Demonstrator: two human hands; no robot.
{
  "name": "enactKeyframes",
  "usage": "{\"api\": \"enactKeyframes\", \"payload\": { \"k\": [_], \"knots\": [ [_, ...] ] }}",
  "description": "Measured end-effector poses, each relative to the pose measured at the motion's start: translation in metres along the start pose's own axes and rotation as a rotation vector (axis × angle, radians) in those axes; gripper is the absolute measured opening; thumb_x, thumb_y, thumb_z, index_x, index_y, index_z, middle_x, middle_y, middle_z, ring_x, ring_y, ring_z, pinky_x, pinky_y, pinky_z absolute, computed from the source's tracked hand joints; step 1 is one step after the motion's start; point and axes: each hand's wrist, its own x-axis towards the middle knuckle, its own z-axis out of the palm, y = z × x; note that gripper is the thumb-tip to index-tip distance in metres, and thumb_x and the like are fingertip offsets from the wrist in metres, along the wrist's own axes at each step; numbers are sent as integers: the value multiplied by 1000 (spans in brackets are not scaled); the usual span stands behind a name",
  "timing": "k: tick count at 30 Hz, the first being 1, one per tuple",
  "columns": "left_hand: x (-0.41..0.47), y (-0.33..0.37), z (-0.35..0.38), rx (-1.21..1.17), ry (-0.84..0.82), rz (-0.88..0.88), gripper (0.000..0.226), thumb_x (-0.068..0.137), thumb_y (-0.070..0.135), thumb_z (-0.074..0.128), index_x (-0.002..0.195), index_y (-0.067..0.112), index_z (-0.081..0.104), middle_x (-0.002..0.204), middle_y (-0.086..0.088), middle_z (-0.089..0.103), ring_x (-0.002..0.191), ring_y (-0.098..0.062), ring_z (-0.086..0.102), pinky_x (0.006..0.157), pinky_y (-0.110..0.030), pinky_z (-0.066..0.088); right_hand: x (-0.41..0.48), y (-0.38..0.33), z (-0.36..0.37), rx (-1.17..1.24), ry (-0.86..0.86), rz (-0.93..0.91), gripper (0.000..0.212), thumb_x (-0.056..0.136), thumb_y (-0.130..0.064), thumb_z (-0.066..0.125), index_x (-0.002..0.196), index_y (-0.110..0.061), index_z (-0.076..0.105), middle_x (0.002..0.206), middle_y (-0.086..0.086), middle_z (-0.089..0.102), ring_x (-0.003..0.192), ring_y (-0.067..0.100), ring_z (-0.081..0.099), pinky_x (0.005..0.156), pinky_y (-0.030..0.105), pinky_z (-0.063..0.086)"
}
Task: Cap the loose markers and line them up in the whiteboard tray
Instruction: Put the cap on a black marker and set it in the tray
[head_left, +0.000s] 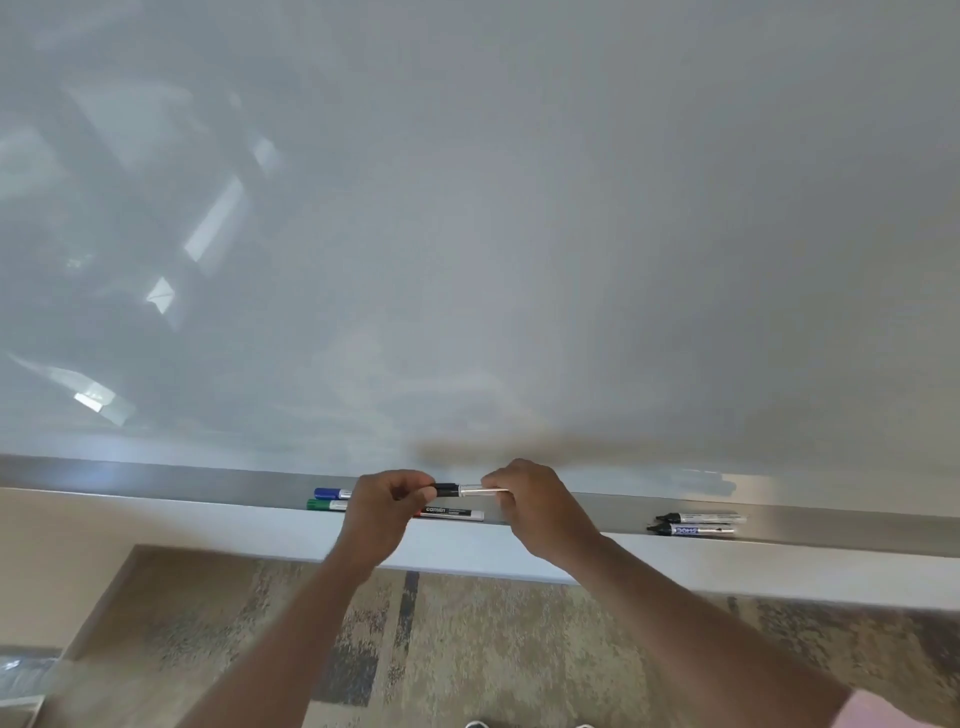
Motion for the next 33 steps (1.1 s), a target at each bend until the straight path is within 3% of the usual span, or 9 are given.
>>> {"api": "enactKeyframes", "payload": {
  "k": [5,8,10,14,20,23,27,31,33],
  "knots": [
    [29,-14,-17,378,-88,119,18,95,13,76,106,25,83,91,10,78,83,-5,69,75,-19,49,22,-7,25,-62,-32,84,20,90,0,51,88,-17,62,86,0,60,80,22,53,65,33,45],
    [42,-22,-22,540,-118,164,19,96,12,71,102,22,85,99,6,78,86,-12,67,73,-14,45,28,-10,40,-94,-52,122,23,90,1,51,79,-19,54,85,4,58,82,23,51,67,38,49],
    [45,-26,-23,604,-99,187,19,96,12,69,99,21,85,100,1,76,90,-16,65,78,-23,50,28,-9,52,-111,-69,144,21,89,6,49,87,-10,62,92,8,60,89,27,55,74,40,50],
    [42,-36,-22,872,-26,364,20,100,14,63,96,19,82,99,-3,78,96,-24,64,89,-45,55,29,-3,66,-114,-71,137,49,87,15,47,125,-10,67,120,10,64,118,26,54,101,40,46],
    [41,-43,-27,1007,25,460,24,101,12,62,108,24,82,106,3,81,99,-24,66,87,-43,54,33,0,73,-170,-81,151,37,77,16,45,96,-7,65,97,9,62,98,27,57,83,41,50],
    [39,-44,-28,1025,23,468,24,99,9,63,103,23,82,102,3,82,94,-24,65,83,-43,53,32,1,76,-176,-74,140,36,75,18,44,91,-7,65,91,9,61,92,25,54,77,41,48],
    [38,-46,-28,1045,33,459,26,95,2,63,97,20,81,98,3,81,90,-23,64,80,-41,53,31,6,79,-126,-35,93,40,77,18,47,102,-3,69,98,10,67,97,24,57,82,39,48],
    [36,-45,-26,1050,42,472,27,96,1,59,93,20,79,96,5,79,88,-23,63,79,-41,51,25,15,75,-117,44,84,39,86,14,49,112,-7,70,111,6,70,109,23,60,88,26,43],
    [34,-42,-23,1057,58,484,28,94,0,60,88,21,76,92,6,77,85,-22,61,76,-39,49,20,17,71,-118,77,73,38,87,12,50,113,-8,70,111,5,70,109,21,58,89,29,46]
  ]
}}
